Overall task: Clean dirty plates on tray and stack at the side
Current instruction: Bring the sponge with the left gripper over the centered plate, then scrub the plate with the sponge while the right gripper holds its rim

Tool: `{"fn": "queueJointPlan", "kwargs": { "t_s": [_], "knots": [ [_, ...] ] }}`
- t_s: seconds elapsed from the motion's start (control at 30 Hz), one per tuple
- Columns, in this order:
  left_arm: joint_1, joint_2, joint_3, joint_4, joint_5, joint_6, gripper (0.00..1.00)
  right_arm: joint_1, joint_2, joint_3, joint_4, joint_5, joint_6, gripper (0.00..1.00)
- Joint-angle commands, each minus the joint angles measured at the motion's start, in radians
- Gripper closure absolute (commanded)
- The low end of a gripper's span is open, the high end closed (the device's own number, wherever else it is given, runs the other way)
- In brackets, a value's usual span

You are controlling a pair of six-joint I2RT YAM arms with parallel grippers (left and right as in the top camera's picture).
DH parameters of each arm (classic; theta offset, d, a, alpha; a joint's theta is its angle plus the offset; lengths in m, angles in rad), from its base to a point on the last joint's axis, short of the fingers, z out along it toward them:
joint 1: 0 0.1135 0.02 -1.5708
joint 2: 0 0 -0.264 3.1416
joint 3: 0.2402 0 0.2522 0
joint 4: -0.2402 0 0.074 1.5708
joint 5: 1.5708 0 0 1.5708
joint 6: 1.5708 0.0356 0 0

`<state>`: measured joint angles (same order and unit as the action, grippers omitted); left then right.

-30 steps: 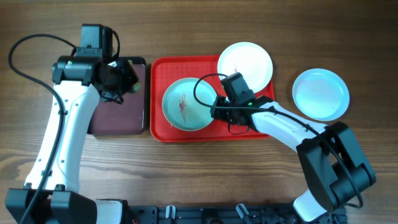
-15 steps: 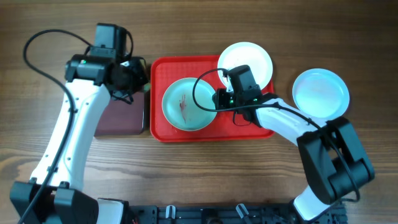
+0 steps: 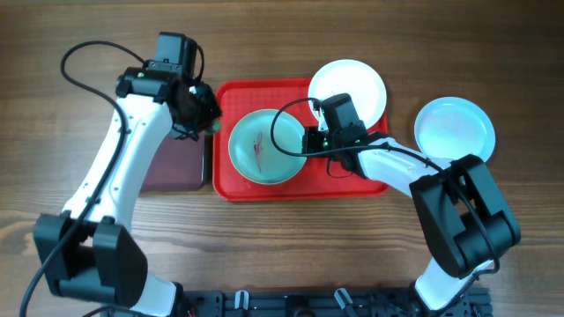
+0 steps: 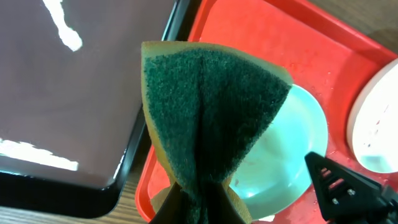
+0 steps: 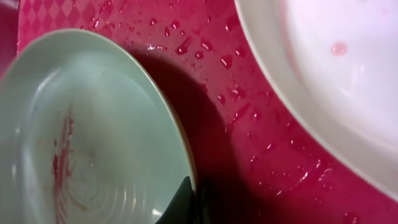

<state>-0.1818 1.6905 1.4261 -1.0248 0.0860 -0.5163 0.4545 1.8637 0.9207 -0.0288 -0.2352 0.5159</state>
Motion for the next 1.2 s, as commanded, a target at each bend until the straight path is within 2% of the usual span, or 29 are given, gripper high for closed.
{"fn": "queueJointPlan", "kwargs": {
  "t_s": [0.0,0.17,0.33,0.4,0.47,0.6,0.7,0.87,0.93,1.03,1.1,1.17],
  "knots": [
    [-0.059,0.057,-0.003,0.024,0.011,0.058,0.96,0.002,0.024,0.014,-0.010,-0.041,0.044,0.96],
    [-0.150,0.182,-0.003,0.079,0.009,0.201,0.96,0.002,0.024,0.014,-0.019,-0.062,0.033,0.96],
    [-0.140,0.298,-0.003,0.036,-0.005,0.240,0.96,0.002,0.024,0.014,-0.024,-0.062,0.032,0.96],
    [-0.134,0.327,-0.003,0.017,-0.002,0.310,0.96,0.002,0.024,0.014,-0.023,-0.062,0.032,0.96],
    [-0.138,0.341,-0.003,0.006,0.029,0.362,0.96,0.002,0.024,0.014,-0.023,-0.062,0.032,0.96],
    [-0.167,0.351,-0.003,-0.002,0.108,0.384,0.96,0.002,0.024,0.014,-0.015,-0.062,0.033,0.96],
    [-0.200,0.353,-0.005,0.033,0.108,0.298,0.96,0.002,0.024,0.014,-0.013,-0.063,0.035,0.96],
    [-0.255,0.353,-0.109,0.229,0.103,0.057,0.96,0.002,0.024,0.014,-0.014,-0.067,0.035,0.96],
    [-0.256,0.353,-0.144,0.289,0.074,0.019,0.96,0.002,0.024,0.014,-0.013,-0.071,0.035,0.96],
    [-0.242,0.352,-0.147,0.296,-0.176,-0.080,0.96,0.002,0.024,0.014,-0.013,-0.071,0.037,0.96],
    [-0.238,0.352,-0.147,0.292,-0.344,-0.106,0.96,0.002,0.024,0.014,-0.014,-0.071,0.037,0.96],
    [-0.241,0.350,-0.147,0.261,-0.413,-0.105,0.96,0.002,0.024,0.014,-0.014,-0.074,0.037,0.96]
  ]
}}
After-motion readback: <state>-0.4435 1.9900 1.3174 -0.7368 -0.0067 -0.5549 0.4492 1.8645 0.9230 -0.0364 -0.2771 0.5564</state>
